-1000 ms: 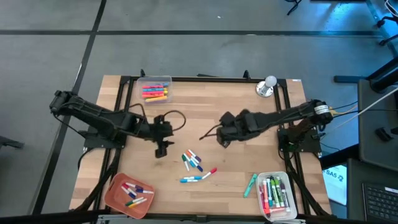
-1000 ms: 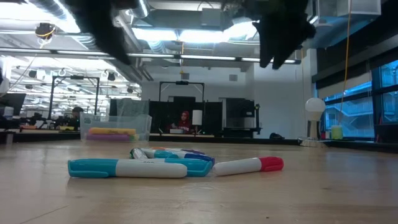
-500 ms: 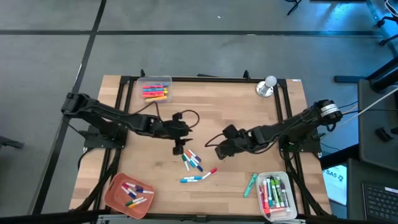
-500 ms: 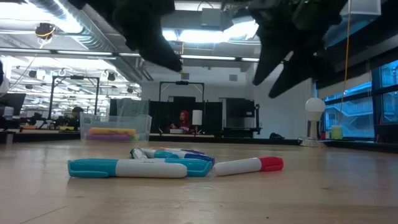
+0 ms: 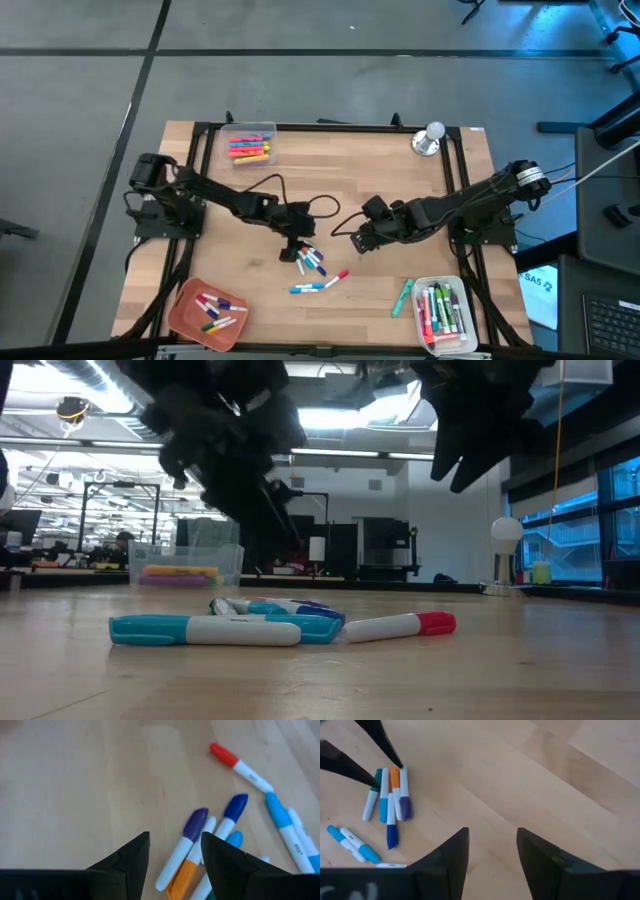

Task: Pick & Place Markers
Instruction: Put the blue pen into the orange bin

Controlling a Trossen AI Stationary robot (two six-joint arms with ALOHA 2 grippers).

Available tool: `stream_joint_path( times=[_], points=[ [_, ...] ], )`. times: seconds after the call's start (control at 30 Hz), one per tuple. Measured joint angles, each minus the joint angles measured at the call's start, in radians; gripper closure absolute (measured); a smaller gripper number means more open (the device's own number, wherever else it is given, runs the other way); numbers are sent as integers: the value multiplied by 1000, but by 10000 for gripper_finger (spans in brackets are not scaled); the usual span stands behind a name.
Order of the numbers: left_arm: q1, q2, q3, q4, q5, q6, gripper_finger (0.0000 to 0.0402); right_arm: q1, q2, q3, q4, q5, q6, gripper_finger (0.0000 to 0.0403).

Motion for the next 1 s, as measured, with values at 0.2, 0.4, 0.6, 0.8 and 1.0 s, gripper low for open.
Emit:
stream_joint_path(
  times=[0.2,0.4,0.6,0.8,1.0],
  points=[
    [1,99,0,14,27,4,229,0,0,0,-3,1,-4,237],
    [9,150,3,54,3,-46,247,0,0,0,-5,2,-3,237],
    [7,160,5,36,-53,-84,295,0,0,0,-7,2,-16,237],
    [6,160,5,35,-81,-110,323,0,0,0,-7,2,-30,237],
    [4,109,-1,8,-104,-153,326,0,0,0,-7,2,-32,237]
  ],
)
